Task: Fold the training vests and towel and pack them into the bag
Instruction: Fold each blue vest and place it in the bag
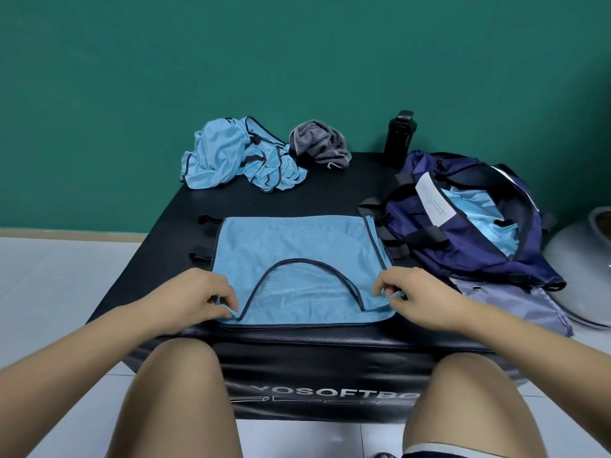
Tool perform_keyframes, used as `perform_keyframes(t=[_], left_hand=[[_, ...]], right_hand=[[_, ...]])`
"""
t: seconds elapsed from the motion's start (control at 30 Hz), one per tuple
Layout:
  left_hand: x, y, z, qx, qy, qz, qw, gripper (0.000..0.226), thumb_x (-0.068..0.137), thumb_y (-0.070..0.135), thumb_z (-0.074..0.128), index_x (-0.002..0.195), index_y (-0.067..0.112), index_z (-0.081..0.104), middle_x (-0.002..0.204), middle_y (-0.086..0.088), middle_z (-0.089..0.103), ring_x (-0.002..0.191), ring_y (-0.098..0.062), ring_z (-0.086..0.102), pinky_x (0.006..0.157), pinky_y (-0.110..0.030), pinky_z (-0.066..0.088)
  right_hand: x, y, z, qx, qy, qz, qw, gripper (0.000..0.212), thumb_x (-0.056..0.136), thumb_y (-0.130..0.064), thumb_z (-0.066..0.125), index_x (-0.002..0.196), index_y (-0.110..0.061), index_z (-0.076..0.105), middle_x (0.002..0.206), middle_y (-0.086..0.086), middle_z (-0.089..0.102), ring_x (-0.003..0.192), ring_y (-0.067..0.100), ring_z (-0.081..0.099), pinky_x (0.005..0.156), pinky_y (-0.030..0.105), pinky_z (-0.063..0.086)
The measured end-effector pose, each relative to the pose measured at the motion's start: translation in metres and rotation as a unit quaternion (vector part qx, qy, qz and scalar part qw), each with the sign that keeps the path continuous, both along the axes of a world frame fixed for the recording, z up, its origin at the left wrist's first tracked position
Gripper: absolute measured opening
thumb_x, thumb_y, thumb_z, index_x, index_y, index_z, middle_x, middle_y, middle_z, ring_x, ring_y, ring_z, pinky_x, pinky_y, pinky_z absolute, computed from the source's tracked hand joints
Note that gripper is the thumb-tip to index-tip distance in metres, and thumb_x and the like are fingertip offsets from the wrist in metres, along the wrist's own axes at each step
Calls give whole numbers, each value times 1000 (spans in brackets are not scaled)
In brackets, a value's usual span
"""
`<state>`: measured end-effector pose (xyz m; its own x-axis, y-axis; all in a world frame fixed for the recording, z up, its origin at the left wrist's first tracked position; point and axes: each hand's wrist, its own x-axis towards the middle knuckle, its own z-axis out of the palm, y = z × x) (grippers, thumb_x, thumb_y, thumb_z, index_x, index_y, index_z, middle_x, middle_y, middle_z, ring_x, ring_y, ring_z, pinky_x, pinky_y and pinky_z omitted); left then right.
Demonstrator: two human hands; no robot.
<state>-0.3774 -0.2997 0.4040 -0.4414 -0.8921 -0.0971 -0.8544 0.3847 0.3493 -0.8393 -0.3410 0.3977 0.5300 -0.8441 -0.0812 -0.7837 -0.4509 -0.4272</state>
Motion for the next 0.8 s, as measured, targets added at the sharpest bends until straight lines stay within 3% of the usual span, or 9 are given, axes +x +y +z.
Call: perform_keyframes(t=[0.17, 0.33, 0.43, 0.5, 0.57, 0.63, 0.73, 0.8], left_hand=[[0, 7, -9, 59, -15, 13, 998, 13, 85, 45, 85, 93, 47, 76, 94, 26, 71, 82, -1, 65, 74, -22, 54], [-9, 5, -2, 101, 22, 69, 992, 21, 88, 52, 77, 88, 35, 66, 84, 17, 75, 67, -11, 69, 71, -37, 61], [-12, -12, 4, 72, 60, 97, 991, 23, 98, 46, 73, 88, 29, 61, 79, 12, 74, 60, -12, 71, 69, -37, 60], [-15, -30, 4, 13, 83, 119, 989, 20, 99, 44, 71, 88, 30, 61, 81, 13, 73, 63, -10, 69, 69, -37, 58], [-18, -51, -2, -63, 96, 139, 984, 12, 97, 39, 71, 90, 35, 62, 85, 14, 70, 75, -9, 66, 75, -38, 58], [-19, -72, -12, -106, 86, 132, 982, 12, 98, 33, 70, 103, 40, 62, 105, 19, 68, 96, -5, 65, 87, -39, 56], [-23, -98, -28, -110, 8, 124, 986, 42, 103, 37, 63, 144, 34, 52, 151, 15, 51, 135, -15, 53, 109, -40, 47], [-26, -109, -39, -97, -39, 133, 986, 58, 106, 44, 57, 160, 32, 38, 169, 10, 34, 151, -20, 40, 118, -42, 40]], right_hand=[[-6, 4, -24, -55, 131, 66, 988, 34, 77, -19, 46, 102, -37, 57, 94, -18, 56, 95, 5, 55, 92, 31, 37], [2, -2, -12, -44, 157, 69, 984, 17, 86, -38, 42, 97, -35, 55, 88, -15, 56, 90, 7, 54, 98, 32, 37], [14, -21, -7, -104, 143, 50, 983, 13, 94, -36, 48, 100, -33, 60, 92, -13, 59, 93, 11, 56, 95, 36, 41], [24, -38, -11, -139, 133, 28, 981, 21, 96, -29, 53, 112, -25, 64, 103, -7, 63, 101, 19, 59, 95, 38, 44], [37, -57, -17, -149, 138, 9, 979, 34, 97, -25, 53, 129, -20, 62, 118, -1, 62, 112, 25, 60, 98, 40, 45], [52, -75, -26, -146, 137, 0, 980, 44, 101, -25, 52, 144, -17, 54, 137, 3, 58, 126, 28, 56, 106, 41, 43], [72, -95, -40, -125, 121, -13, 985, 57, 111, -37, 45, 163, -18, 34, 169, 4, 34, 154, 27, 33, 125, 43, 30], [83, -105, -48, -125, 116, -13, 985, 62, 113, -45, 38, 168, -20, 24, 176, 3, 19, 161, 24, 19, 130, 42, 20]])
